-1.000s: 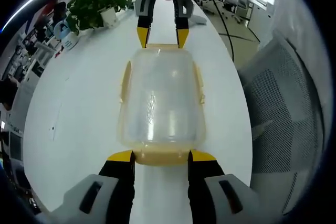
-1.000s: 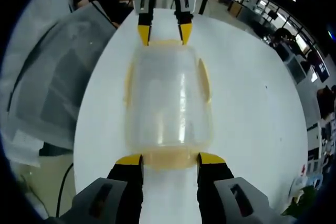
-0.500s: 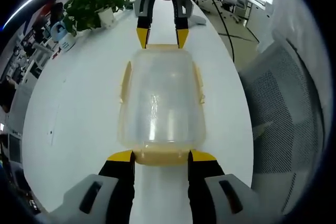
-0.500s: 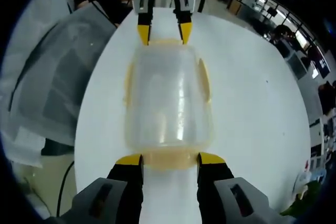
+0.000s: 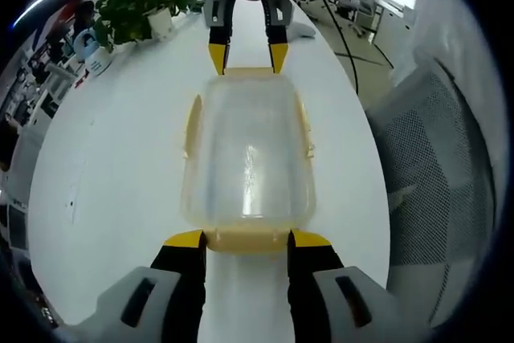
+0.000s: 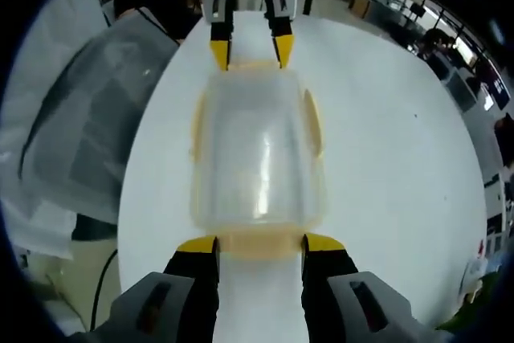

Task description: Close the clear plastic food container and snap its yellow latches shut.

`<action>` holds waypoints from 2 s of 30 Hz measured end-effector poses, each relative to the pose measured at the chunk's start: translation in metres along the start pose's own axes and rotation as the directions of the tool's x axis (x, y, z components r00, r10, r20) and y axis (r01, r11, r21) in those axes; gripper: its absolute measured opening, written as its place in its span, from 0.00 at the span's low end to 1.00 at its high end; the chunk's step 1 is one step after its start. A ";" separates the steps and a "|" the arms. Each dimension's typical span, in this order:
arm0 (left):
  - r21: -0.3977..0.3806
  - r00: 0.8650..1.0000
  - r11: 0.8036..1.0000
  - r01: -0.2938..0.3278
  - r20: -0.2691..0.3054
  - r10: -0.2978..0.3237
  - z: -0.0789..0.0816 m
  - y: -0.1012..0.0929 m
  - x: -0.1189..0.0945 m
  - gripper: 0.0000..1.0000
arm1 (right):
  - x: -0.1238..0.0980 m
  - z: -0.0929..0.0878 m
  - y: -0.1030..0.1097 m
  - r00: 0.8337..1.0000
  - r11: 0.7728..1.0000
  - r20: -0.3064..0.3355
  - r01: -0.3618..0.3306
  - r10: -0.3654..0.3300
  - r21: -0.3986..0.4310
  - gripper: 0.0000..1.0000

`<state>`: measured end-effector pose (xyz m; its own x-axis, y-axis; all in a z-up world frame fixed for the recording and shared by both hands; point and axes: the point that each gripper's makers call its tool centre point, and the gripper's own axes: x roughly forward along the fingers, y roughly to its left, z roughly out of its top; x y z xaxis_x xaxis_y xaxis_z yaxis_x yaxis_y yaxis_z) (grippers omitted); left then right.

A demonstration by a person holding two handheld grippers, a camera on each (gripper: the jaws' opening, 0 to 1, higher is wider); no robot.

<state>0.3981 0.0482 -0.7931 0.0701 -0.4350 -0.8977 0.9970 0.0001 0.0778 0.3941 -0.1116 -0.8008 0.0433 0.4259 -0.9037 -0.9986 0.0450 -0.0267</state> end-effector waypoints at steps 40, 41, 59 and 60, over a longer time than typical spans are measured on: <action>0.012 0.999 0.999 0.030 -0.018 -0.030 -0.017 -0.007 0.011 0.51 | 0.002 -0.015 0.009 0.999 0.999 -0.036 -0.028 0.029 0.027 0.47; 0.005 1.000 1.000 0.026 -0.017 -0.026 -0.019 -0.007 0.009 0.50 | 0.000 -0.016 0.009 0.999 0.999 -0.036 -0.026 0.027 0.032 0.47; -0.377 0.982 0.922 -0.085 0.124 0.141 -0.013 0.006 -0.022 0.50 | -0.019 -0.008 0.000 0.997 0.926 0.029 0.051 -0.067 0.375 0.43; -0.392 0.980 0.915 -0.095 0.124 0.155 -0.012 0.007 -0.022 0.51 | -0.019 -0.007 -0.001 0.997 0.915 0.030 0.059 -0.077 0.399 0.43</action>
<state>0.4043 0.0689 -0.7777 0.2188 -0.5379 -0.8142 0.9189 0.3943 -0.0136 0.3943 -0.1265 -0.7866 0.1214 0.4483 -0.8856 -0.8995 0.4270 0.0929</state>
